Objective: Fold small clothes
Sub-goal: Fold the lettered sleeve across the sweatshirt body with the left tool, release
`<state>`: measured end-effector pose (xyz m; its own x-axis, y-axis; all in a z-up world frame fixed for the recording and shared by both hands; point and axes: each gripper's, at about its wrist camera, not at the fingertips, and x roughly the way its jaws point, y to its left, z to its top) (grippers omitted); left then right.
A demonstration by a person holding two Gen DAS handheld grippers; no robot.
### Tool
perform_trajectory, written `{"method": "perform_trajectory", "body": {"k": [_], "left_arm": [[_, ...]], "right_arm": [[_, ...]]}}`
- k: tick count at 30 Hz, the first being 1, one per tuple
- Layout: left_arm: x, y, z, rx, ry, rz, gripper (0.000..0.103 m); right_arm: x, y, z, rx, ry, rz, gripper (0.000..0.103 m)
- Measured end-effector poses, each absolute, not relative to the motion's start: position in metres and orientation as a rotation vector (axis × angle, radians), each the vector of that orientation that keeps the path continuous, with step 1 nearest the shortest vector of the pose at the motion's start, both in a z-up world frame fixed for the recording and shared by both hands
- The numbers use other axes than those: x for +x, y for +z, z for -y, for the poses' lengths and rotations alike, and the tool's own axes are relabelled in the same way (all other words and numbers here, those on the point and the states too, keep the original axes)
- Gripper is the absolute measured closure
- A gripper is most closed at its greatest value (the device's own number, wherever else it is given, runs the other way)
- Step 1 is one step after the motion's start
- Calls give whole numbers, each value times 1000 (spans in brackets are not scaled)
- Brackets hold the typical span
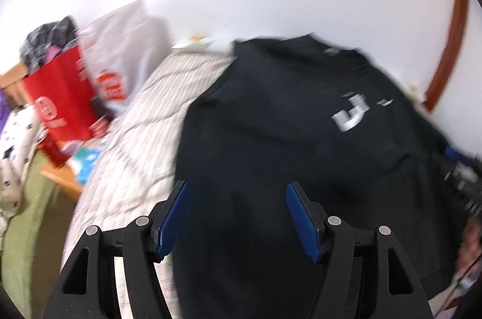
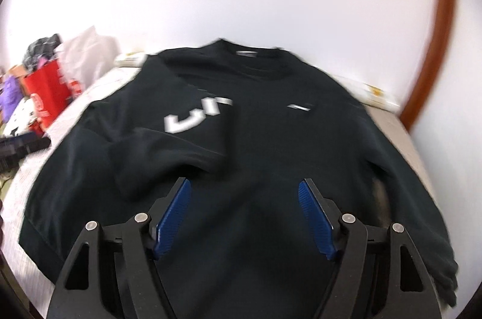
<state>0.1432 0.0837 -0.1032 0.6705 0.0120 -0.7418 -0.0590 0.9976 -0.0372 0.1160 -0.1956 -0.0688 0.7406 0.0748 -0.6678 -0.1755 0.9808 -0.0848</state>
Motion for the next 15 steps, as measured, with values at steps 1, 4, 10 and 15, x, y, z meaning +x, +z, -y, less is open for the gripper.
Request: {"method": "perform_trajectory", "body": {"k": [1,4,10,15], "left_arm": [[143,-110,-91,-56,49,-852,39],[143,-133,-106,-76,46,-906,39],[146,-161,-113,-113,14,-946,39],[150,-165,-108,-91,19,-920,31]], "right_arm": [[123,-71,184,-158,161,-736,30],[146,-83,148,-212,233,-769,28],[196,-117,105,-298,246,-831,30],[212,-118,101,-220,325,-846,95]]}}
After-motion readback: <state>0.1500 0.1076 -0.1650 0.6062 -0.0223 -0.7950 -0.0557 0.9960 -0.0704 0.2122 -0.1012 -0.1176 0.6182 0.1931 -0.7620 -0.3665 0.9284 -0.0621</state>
